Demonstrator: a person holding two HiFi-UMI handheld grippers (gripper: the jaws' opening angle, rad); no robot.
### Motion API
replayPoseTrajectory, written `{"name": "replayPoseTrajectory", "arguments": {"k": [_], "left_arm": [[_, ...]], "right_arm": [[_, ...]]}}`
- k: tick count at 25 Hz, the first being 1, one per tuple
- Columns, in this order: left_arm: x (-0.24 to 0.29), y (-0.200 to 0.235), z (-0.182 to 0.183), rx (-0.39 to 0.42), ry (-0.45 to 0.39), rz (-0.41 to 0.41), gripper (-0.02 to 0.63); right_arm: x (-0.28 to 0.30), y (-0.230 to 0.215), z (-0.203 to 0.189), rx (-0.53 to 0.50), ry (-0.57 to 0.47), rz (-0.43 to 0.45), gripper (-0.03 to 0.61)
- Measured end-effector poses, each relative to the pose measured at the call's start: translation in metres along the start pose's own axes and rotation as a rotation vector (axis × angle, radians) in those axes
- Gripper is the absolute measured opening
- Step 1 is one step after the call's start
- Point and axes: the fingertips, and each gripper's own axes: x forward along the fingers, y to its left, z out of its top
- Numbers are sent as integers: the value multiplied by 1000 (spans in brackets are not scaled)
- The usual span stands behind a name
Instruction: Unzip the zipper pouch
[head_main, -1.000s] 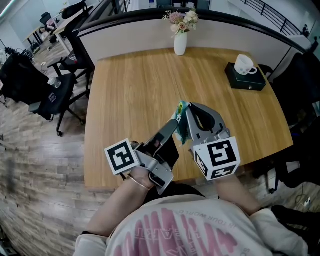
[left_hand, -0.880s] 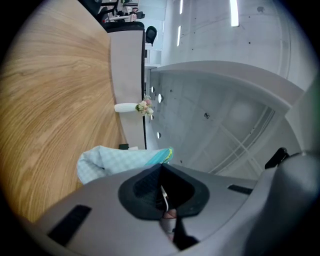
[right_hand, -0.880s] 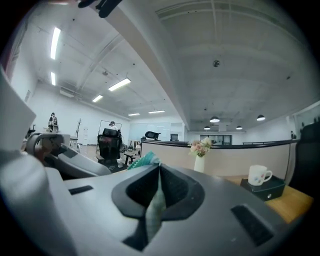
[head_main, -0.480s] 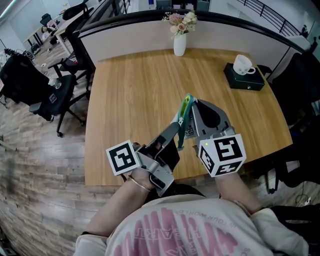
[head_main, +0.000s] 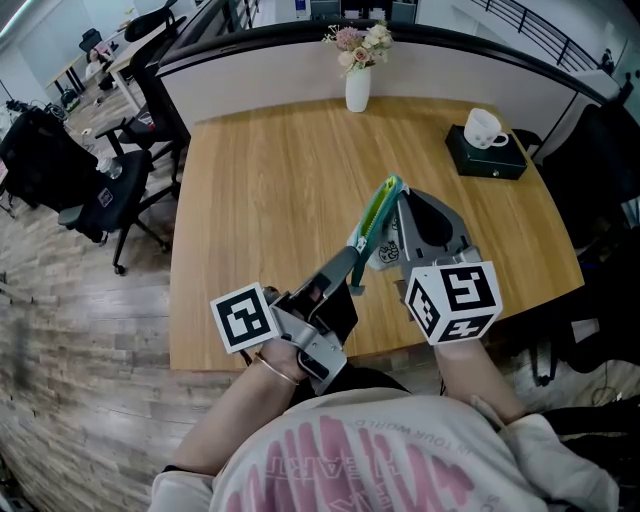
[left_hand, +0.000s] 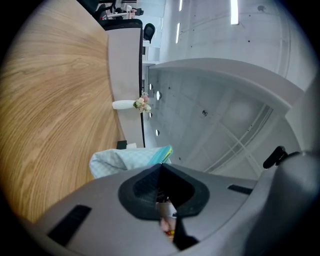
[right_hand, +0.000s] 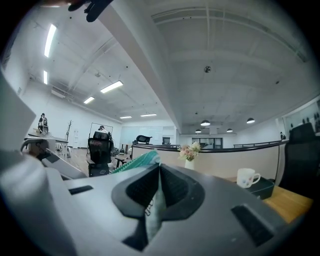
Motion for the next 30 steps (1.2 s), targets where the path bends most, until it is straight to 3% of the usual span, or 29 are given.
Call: {"name": "replayPoseTrajectory", "arguments": {"k": [30], "left_arm": [[-11, -6, -34, 27, 20, 25, 5]], "right_arm": [[-55, -62, 12, 84, -43, -166, 2]]}}
